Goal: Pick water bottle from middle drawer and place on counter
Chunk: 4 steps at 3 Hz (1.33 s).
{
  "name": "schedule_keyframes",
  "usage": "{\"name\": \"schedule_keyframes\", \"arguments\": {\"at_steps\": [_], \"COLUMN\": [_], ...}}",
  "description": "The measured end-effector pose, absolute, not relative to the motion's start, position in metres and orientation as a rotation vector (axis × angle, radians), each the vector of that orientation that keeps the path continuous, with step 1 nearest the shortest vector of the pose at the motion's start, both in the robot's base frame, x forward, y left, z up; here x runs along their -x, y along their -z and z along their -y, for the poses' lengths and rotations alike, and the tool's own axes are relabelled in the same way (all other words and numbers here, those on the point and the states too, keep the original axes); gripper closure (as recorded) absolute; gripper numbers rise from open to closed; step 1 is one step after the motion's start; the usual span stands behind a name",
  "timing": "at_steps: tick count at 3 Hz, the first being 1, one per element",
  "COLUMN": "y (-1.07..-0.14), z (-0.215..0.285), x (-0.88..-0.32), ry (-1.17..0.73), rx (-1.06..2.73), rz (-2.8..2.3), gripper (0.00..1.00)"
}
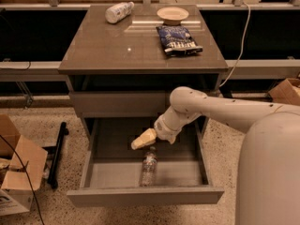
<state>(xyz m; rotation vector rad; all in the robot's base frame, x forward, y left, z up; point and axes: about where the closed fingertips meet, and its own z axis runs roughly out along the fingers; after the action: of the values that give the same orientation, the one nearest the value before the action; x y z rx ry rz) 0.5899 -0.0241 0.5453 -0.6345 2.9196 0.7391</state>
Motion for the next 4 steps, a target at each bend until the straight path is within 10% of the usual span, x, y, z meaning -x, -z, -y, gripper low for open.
{"name": "schedule_keyframes", "arguments": {"at_steps": [3,4], "y": [-0.399,-0.381], "z": [-0.005,-0.005], "x": [-0.59,-0.578], "ry": [-0.76,-0.753], "rx": [0.229,0.152], "rz": [-3.18,-3.233], "gripper": [0.0,0.18]}}
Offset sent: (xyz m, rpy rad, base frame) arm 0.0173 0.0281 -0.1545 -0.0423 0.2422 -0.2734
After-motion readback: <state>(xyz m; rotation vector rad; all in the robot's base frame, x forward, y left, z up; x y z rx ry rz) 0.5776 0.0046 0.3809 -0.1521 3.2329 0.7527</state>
